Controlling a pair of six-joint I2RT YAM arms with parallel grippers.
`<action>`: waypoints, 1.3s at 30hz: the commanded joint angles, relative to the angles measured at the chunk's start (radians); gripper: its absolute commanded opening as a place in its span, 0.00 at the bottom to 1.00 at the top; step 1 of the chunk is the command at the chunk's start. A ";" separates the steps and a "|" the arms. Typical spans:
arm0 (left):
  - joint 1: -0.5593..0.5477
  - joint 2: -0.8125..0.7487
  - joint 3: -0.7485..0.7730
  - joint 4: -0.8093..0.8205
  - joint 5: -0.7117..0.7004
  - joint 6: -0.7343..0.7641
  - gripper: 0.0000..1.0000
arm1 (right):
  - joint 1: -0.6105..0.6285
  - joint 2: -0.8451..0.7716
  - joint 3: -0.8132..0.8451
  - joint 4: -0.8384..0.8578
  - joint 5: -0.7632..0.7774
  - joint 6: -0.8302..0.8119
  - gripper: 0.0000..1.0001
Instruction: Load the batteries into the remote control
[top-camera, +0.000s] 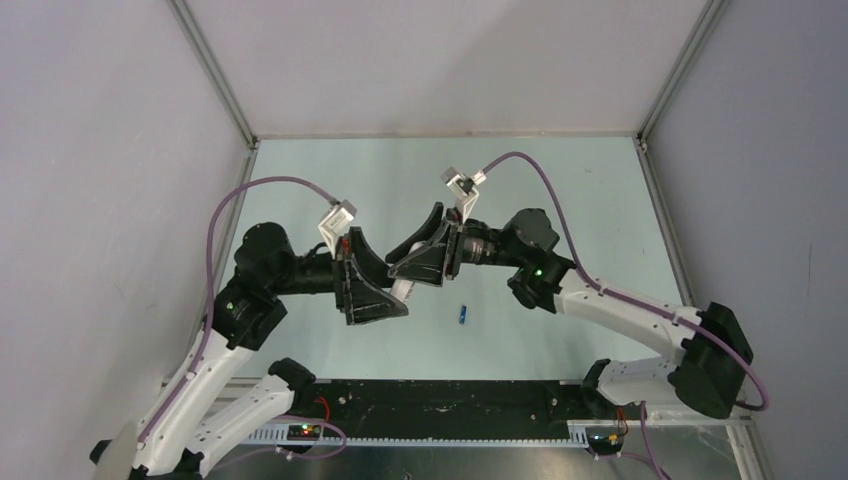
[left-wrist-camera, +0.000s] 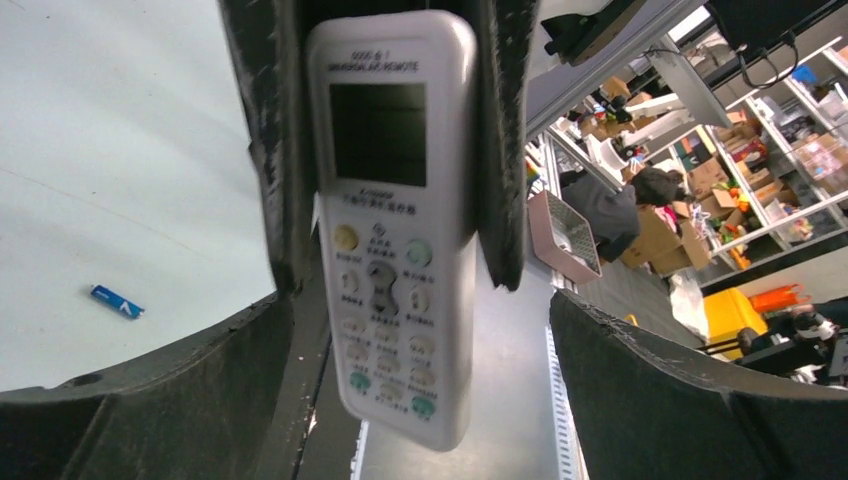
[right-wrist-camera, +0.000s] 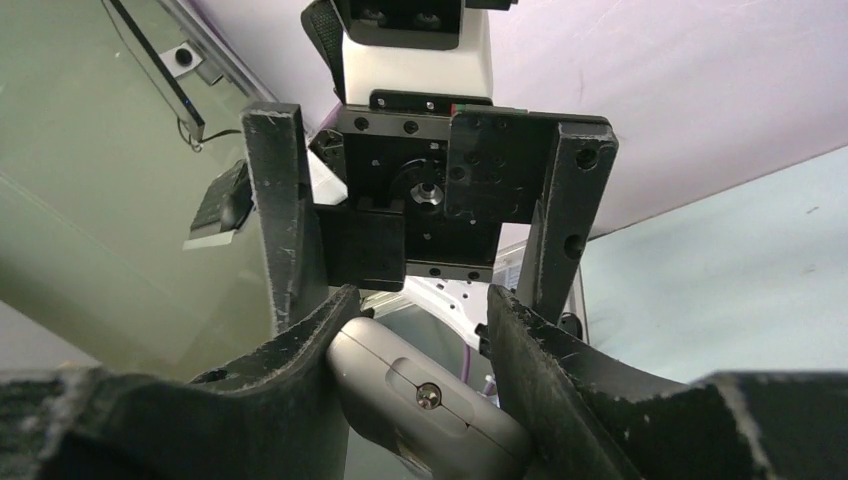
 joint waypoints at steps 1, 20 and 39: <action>-0.012 -0.004 0.038 0.053 0.008 -0.082 0.98 | -0.002 0.055 0.058 0.237 -0.075 0.086 0.26; -0.011 0.045 -0.008 0.132 -0.013 -0.193 0.03 | -0.017 0.112 0.087 0.223 -0.074 0.154 0.47; 0.063 0.164 -0.059 0.138 -0.125 -0.378 0.00 | -0.052 -0.384 -0.054 -0.668 0.669 -0.265 0.55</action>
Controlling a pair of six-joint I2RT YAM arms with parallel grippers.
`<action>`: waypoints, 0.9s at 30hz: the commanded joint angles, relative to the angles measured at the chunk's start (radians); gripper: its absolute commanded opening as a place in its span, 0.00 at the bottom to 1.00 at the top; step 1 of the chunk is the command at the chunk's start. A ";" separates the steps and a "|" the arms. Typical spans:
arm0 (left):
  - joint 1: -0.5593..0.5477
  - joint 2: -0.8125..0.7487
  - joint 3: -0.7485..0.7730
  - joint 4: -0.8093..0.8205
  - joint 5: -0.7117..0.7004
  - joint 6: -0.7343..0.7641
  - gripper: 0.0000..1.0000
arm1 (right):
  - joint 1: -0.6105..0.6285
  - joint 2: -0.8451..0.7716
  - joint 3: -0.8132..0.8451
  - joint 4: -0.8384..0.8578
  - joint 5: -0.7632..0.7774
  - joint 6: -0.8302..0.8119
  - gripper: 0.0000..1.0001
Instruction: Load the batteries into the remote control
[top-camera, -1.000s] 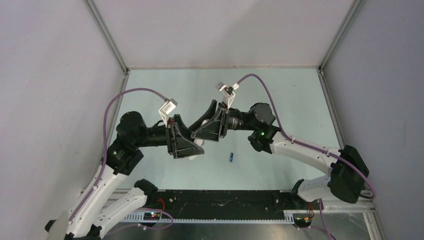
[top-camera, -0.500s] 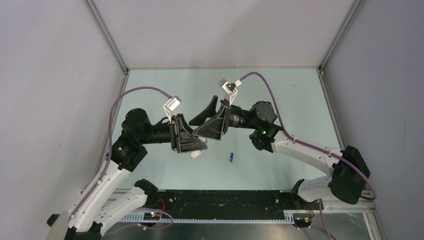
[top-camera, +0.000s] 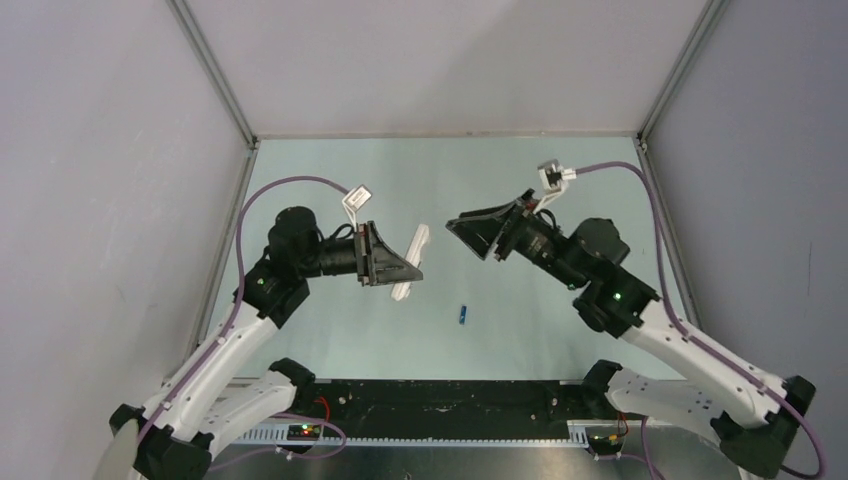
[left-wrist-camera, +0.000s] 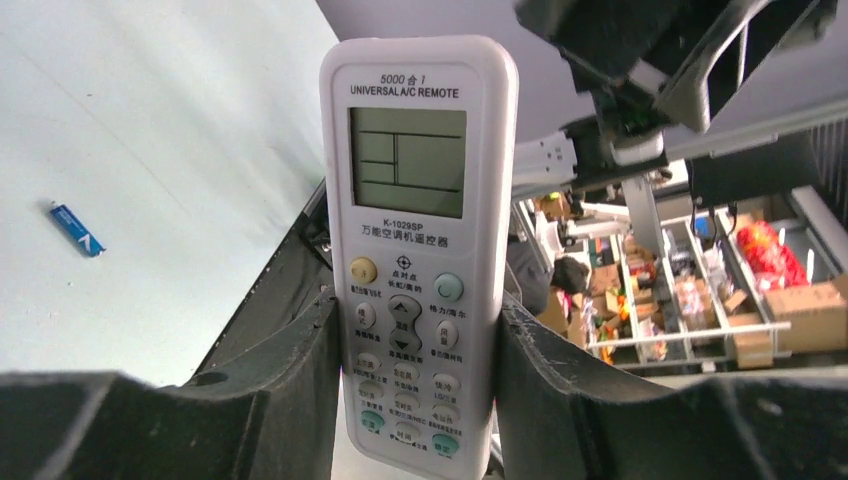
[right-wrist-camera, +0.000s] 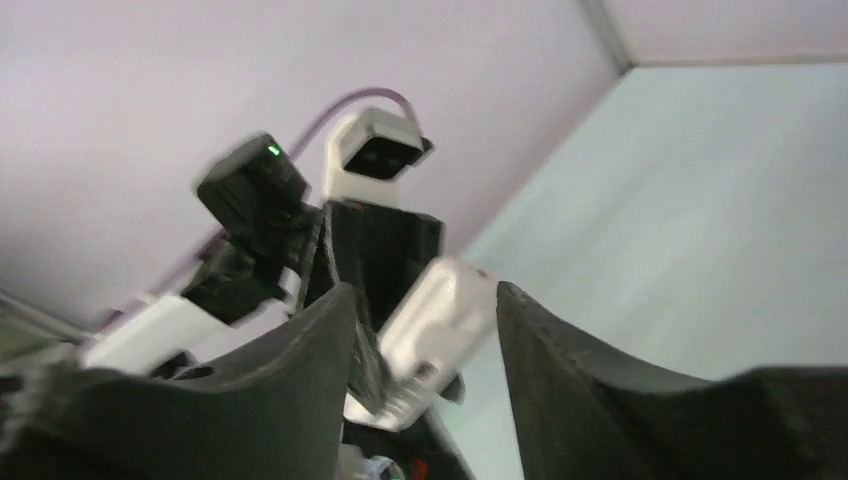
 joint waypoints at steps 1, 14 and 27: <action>0.017 0.022 0.006 0.030 -0.079 -0.106 0.00 | 0.084 -0.087 -0.035 -0.235 0.185 -0.226 0.51; 0.019 0.039 -0.002 0.030 -0.195 -0.231 0.00 | 0.657 -0.041 -0.187 0.092 0.877 -0.772 0.40; 0.020 0.016 -0.031 0.048 -0.183 -0.290 0.00 | 0.730 0.117 -0.267 0.606 0.953 -1.009 0.43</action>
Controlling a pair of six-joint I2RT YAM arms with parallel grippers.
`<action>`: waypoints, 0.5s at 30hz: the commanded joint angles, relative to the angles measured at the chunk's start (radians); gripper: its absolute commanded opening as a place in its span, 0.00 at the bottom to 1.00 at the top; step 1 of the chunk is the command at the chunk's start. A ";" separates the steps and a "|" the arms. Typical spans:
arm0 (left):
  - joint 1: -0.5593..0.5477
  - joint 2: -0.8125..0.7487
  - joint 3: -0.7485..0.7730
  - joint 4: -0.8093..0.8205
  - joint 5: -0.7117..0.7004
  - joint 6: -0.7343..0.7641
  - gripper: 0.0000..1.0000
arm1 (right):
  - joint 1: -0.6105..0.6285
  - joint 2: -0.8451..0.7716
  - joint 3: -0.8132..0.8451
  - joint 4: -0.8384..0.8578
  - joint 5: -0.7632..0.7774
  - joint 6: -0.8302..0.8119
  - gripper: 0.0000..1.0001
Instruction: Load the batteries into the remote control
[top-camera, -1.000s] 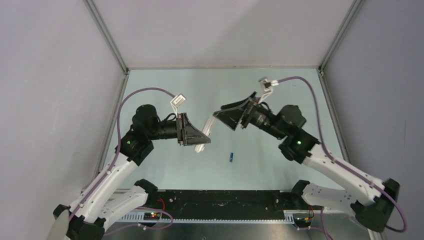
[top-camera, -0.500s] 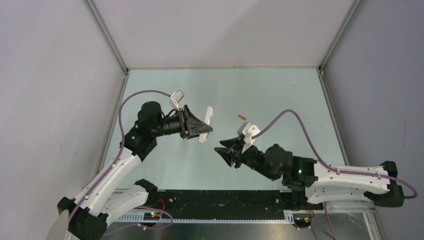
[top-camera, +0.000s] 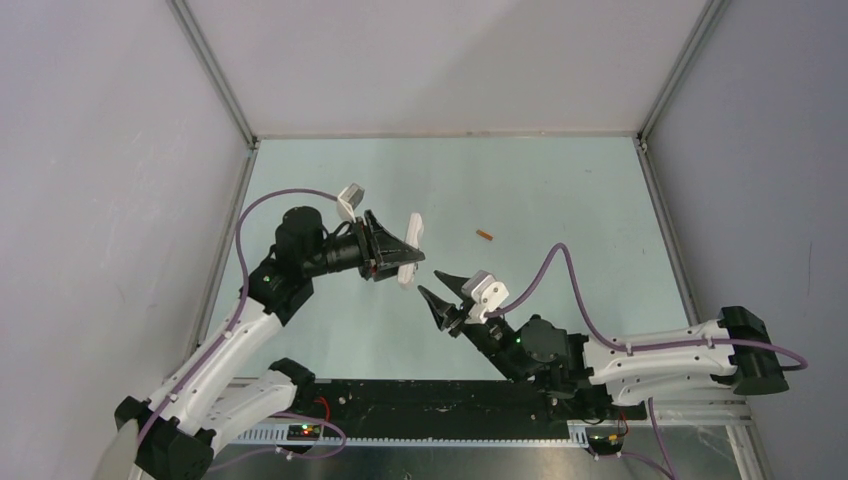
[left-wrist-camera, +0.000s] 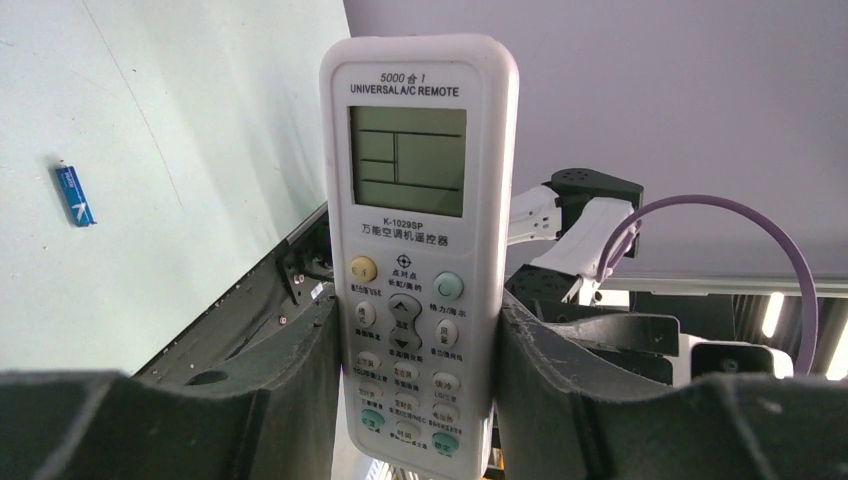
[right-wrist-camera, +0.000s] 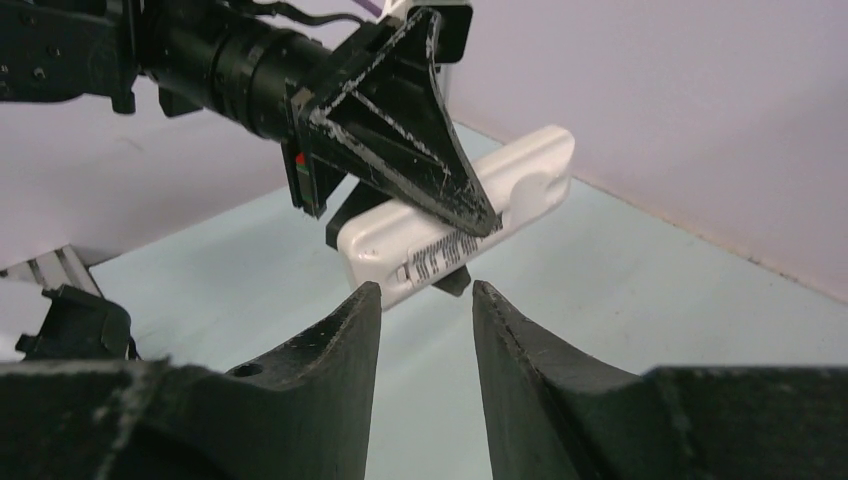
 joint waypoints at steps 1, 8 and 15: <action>0.007 -0.024 -0.007 0.045 0.011 -0.016 0.00 | 0.009 0.030 -0.004 0.205 0.029 -0.081 0.42; 0.007 -0.025 -0.006 0.056 0.021 -0.011 0.00 | -0.014 0.024 -0.003 0.125 -0.002 -0.012 0.43; 0.007 -0.028 -0.005 0.065 0.020 -0.022 0.00 | -0.046 0.007 -0.003 0.046 -0.045 0.056 0.38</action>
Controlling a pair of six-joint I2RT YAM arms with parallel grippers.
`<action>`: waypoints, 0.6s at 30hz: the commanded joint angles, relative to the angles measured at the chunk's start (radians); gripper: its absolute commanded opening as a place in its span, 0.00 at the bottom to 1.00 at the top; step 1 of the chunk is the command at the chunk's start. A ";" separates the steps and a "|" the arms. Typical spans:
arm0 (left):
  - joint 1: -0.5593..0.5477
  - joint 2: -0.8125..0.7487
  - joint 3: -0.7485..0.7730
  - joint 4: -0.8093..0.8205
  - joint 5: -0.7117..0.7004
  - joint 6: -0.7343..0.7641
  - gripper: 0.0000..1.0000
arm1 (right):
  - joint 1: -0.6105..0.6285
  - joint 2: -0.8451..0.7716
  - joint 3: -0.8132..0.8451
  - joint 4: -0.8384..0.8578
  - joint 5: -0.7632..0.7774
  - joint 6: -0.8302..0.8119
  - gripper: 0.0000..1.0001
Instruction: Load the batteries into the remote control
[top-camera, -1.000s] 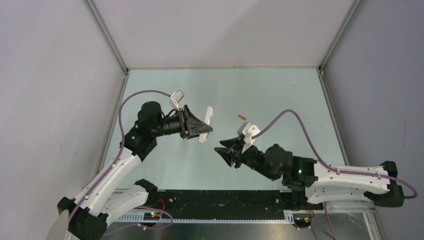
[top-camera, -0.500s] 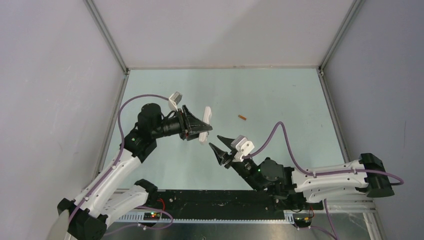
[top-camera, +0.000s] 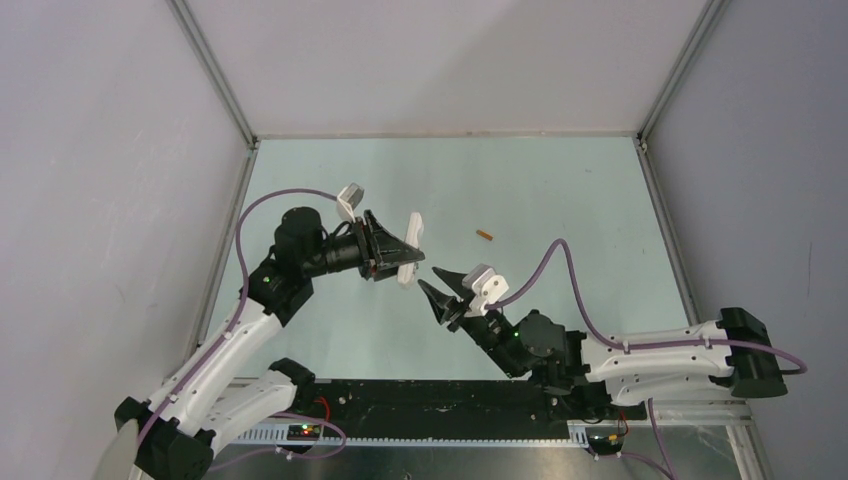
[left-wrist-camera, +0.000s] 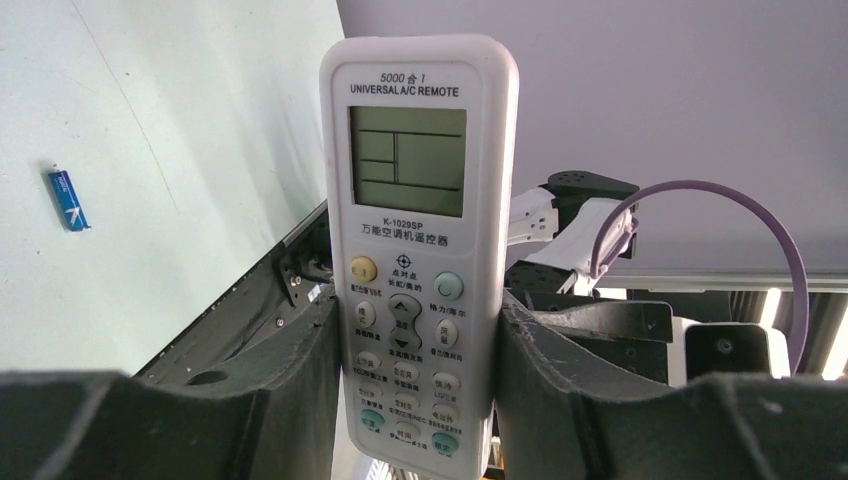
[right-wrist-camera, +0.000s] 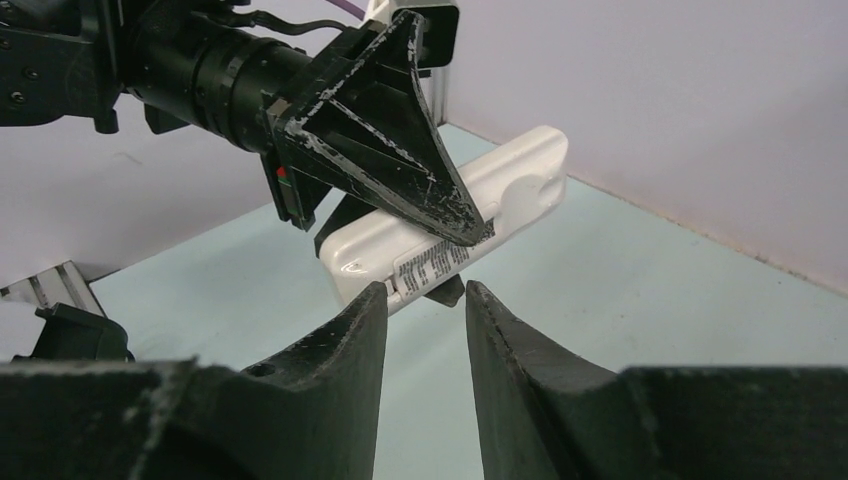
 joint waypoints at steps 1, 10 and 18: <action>0.007 -0.025 0.003 0.050 0.015 -0.020 0.00 | -0.015 -0.022 -0.002 -0.022 -0.023 0.053 0.38; 0.006 -0.040 0.054 0.057 -0.040 0.105 0.00 | -0.131 -0.100 0.074 -0.325 -0.182 0.535 0.86; 0.002 -0.071 0.076 0.067 -0.091 0.195 0.00 | -0.306 -0.080 0.127 -0.468 -0.516 1.032 0.98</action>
